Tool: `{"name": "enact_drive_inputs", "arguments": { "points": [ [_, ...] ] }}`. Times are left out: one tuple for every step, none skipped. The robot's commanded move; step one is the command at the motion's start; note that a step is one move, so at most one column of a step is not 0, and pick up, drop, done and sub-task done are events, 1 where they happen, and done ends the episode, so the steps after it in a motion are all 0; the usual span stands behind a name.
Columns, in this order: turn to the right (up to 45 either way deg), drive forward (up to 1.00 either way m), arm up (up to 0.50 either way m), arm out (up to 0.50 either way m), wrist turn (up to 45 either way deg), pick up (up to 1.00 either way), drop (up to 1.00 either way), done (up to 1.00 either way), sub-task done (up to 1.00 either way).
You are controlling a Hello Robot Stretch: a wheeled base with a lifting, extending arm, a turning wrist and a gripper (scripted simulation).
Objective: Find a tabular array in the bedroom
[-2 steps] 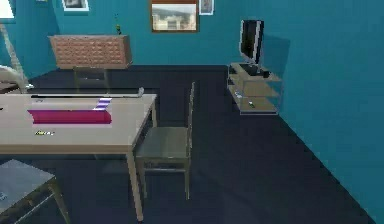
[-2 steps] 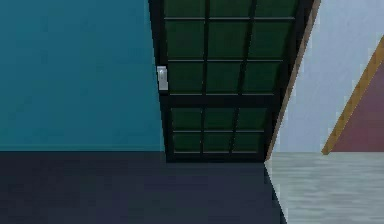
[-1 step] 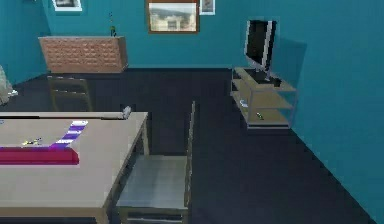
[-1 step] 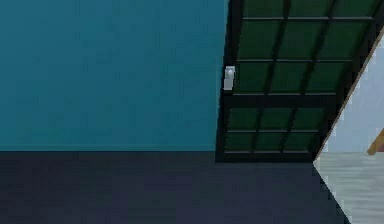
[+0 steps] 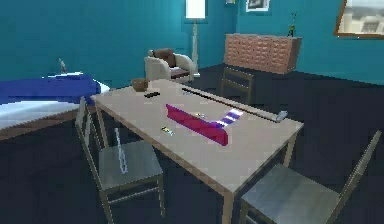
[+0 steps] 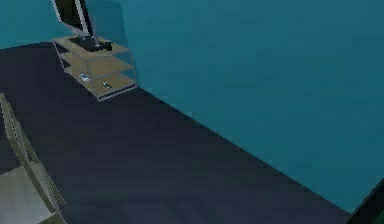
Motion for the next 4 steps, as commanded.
{"name": "enact_drive_inputs", "arguments": {
  "points": [
    [-9.0,0.00,0.00,0.00,0.0,0.00,0.00,0.00,0.00],
    [0.0,0.25,0.00,0.00,0.0,0.00,0.00,0.00,0.00],
    [-15.0,0.00,0.00,0.00,0.0,0.00,0.00,0.00,0.00],
    [0.0,0.00,0.00,0.00,0.0,0.00,0.00,1.00,0.00]
  ]
}}
